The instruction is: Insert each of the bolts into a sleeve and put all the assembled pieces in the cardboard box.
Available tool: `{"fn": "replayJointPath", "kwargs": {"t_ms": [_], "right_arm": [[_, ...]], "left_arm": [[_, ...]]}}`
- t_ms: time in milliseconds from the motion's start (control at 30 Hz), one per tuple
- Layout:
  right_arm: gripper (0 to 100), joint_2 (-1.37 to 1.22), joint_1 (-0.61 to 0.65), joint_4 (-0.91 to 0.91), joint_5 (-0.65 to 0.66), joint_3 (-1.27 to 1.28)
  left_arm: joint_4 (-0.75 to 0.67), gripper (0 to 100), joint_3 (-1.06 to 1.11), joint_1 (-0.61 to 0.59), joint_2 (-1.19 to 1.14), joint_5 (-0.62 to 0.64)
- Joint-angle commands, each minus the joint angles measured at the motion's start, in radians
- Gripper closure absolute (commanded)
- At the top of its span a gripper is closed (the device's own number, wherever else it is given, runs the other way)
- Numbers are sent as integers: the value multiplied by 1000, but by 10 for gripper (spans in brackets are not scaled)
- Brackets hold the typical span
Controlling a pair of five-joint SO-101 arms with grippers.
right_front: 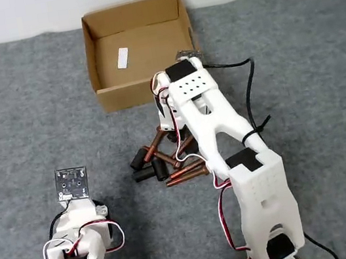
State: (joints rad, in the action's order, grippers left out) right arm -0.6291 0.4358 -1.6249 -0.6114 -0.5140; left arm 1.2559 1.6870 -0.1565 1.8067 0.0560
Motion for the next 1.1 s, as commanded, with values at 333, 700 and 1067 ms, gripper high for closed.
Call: {"fn": "replayJointPath", "kwargs": {"t_ms": [333,700,1067], "right_arm": [[812,-102,1,-2,-11,-57],[812,-105,-79,2,-12,-55],[812,-148,-54,-16,-12,-55]], "left_arm": [[5,994,-5,-5,14,-3],[5,994,-5,-5,14,-3],[5,994,-5,-5,14,-3]]}}
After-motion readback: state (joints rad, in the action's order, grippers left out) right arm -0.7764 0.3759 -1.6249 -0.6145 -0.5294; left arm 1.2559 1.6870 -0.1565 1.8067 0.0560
